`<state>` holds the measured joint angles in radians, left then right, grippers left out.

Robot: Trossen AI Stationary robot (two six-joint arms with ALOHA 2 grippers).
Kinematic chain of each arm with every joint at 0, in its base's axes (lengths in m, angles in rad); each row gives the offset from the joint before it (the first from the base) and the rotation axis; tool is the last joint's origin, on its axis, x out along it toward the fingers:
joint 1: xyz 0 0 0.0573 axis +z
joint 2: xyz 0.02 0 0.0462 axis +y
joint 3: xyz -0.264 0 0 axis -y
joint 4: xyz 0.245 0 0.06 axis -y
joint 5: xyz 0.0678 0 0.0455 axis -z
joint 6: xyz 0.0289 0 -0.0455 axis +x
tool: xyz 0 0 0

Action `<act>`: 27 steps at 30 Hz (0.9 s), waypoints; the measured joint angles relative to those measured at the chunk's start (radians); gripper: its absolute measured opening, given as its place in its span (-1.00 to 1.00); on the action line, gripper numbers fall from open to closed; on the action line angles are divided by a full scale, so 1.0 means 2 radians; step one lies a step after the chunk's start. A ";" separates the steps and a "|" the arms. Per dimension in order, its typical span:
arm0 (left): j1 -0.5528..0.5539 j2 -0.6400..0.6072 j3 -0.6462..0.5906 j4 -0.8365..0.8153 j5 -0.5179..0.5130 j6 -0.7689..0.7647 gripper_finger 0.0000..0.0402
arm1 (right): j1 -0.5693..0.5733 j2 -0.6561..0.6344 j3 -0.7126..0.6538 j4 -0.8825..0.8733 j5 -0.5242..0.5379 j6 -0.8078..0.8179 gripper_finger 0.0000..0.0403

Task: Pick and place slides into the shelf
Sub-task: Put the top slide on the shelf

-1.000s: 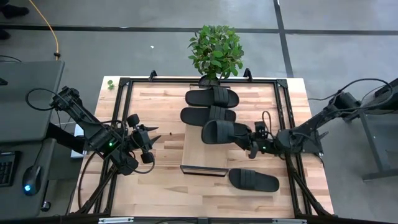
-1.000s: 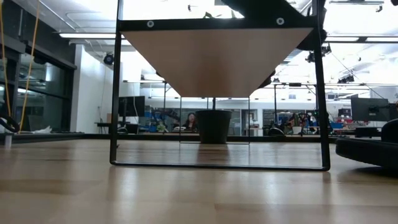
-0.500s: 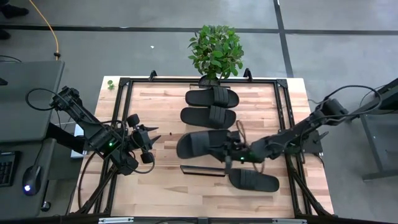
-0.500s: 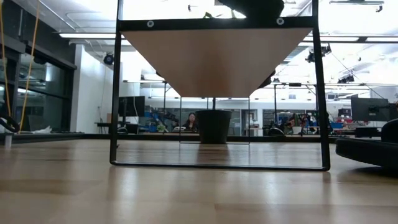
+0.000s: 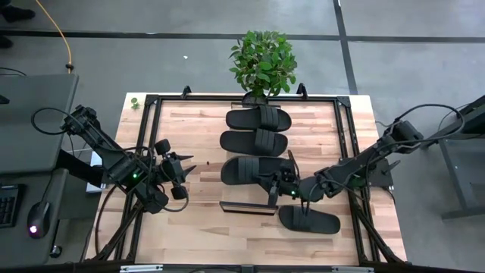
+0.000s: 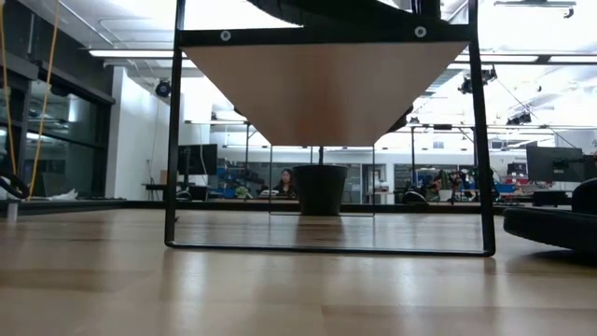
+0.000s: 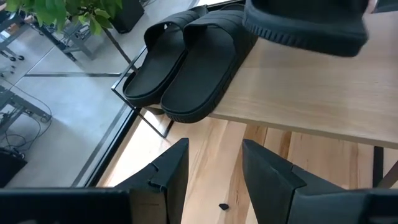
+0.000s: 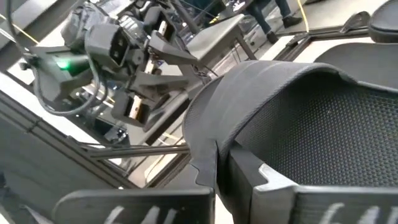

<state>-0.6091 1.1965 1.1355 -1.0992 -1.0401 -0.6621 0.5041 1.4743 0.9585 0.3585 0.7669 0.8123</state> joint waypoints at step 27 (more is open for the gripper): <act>0.000 0.000 0.000 0.002 -0.002 0.001 -0.33 | -0.061 0.060 0.000 0.017 -0.075 0.037 -1.00</act>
<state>-0.6090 1.1965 1.1355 -1.0946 -1.0431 -0.6598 0.3814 1.5936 0.9577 0.3921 0.6171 0.8862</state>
